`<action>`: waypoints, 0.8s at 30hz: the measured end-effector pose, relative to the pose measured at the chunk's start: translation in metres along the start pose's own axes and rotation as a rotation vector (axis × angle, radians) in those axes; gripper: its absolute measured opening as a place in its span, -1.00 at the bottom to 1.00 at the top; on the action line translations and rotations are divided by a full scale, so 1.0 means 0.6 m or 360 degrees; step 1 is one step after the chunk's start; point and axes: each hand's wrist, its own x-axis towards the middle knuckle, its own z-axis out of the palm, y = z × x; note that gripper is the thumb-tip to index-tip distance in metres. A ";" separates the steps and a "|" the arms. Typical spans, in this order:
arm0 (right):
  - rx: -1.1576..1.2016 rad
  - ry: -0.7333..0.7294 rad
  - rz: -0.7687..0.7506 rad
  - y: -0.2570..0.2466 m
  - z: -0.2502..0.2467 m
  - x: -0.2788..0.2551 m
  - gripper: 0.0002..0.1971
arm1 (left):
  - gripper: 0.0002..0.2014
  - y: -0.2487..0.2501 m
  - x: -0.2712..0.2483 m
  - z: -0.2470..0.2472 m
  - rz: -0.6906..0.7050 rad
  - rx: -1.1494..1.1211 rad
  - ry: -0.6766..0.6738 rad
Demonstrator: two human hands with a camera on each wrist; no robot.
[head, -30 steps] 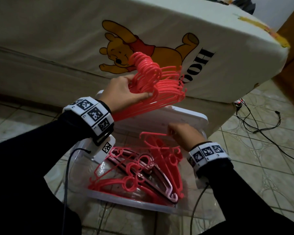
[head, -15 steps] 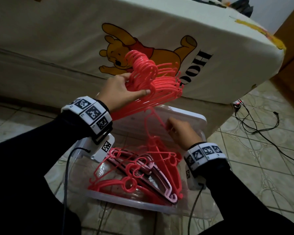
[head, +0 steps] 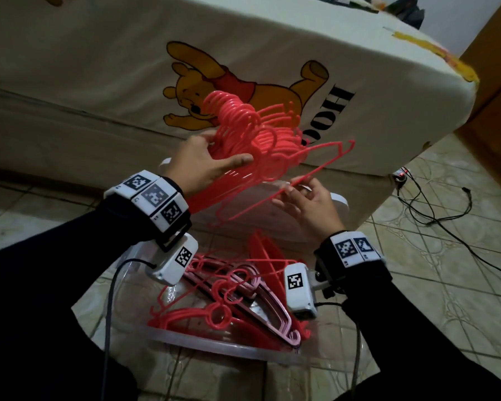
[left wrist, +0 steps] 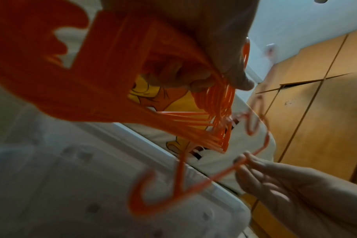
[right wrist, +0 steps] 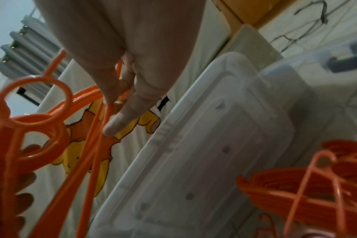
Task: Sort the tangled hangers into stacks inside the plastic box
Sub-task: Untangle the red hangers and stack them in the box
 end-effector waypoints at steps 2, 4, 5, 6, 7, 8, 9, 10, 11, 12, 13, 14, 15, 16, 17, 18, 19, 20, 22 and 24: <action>0.0079 0.0000 0.0013 0.003 0.009 -0.006 -0.87 | -0.34 0.000 -0.004 0.009 0.0007 -0.0059 -0.0041; 0.0135 -0.0024 0.0041 0.008 0.018 -0.011 -0.85 | -0.41 0.002 -0.010 0.018 0.0023 -0.0068 -0.0064; 0.0162 -0.0030 0.0063 0.011 0.023 -0.013 -0.84 | -0.41 0.002 -0.012 0.023 0.0028 -0.0073 -0.0072; 0.0192 -0.0028 0.0092 0.015 0.026 -0.015 -0.83 | -0.37 0.001 -0.012 0.027 0.0026 -0.0087 -0.0082; 0.0218 -0.0014 0.0125 0.019 0.029 -0.015 -0.83 | -0.34 0.001 -0.013 0.029 0.0025 -0.0096 -0.0091; 0.0233 0.0008 0.0158 0.023 0.030 -0.015 -0.84 | -0.32 0.001 -0.013 0.031 0.0030 -0.0092 -0.0099; 0.0232 0.0035 0.0192 0.025 0.031 -0.014 -0.85 | -0.32 0.000 -0.013 0.031 0.0035 -0.0071 -0.0106; 0.0204 0.0061 0.0232 0.027 0.029 -0.013 -0.86 | -0.35 -0.001 -0.014 0.032 0.0038 -0.0042 -0.0112; 0.0133 0.0082 0.0283 0.029 0.026 -0.011 -0.87 | -0.39 -0.002 -0.014 0.032 0.0037 -0.0011 -0.0114; 0.0022 0.0092 0.0346 0.029 0.023 -0.011 -0.87 | -0.42 -0.004 -0.014 0.031 0.0030 0.0018 -0.0110; -0.0097 0.0091 0.0414 0.029 0.022 -0.010 -0.87 | -0.44 -0.005 -0.014 0.031 0.0019 0.0045 -0.0101; -0.0192 0.0081 0.0469 0.029 0.020 -0.010 -0.86 | -0.46 -0.006 -0.014 0.031 0.0013 0.0071 -0.0091; -0.0258 0.0069 0.0503 0.029 0.017 -0.009 -0.85 | -0.47 -0.006 -0.014 0.030 0.0011 0.0099 -0.0084; -0.0325 0.0056 0.0519 0.029 0.015 -0.008 -0.80 | -0.47 -0.005 -0.014 0.030 0.0011 0.0123 -0.0082; -0.0472 0.0051 0.0514 0.027 0.013 -0.007 -0.74 | -0.47 -0.005 -0.014 0.029 0.0012 0.0145 -0.0083; -0.0768 0.0063 0.0465 0.023 0.010 -0.005 -0.65 | -0.47 -0.006 -0.015 0.029 0.0014 0.0165 -0.0088; -0.1163 0.0107 0.0351 0.017 0.005 -0.004 -0.57 | -0.47 -0.006 -0.015 0.028 0.0015 0.0183 -0.0096; -0.1558 0.0219 0.0156 0.011 -0.002 -0.003 -0.52 | -0.47 -0.007 -0.015 0.027 0.0018 0.0192 -0.0110; -0.2078 0.0485 -0.0379 -0.004 -0.015 -0.004 -0.45 | -0.49 -0.007 -0.015 0.027 0.0031 0.0210 -0.0156; -0.2299 0.0366 -0.0800 -0.015 -0.023 -0.004 -0.35 | -0.52 -0.007 -0.017 0.030 0.0042 0.0255 -0.0246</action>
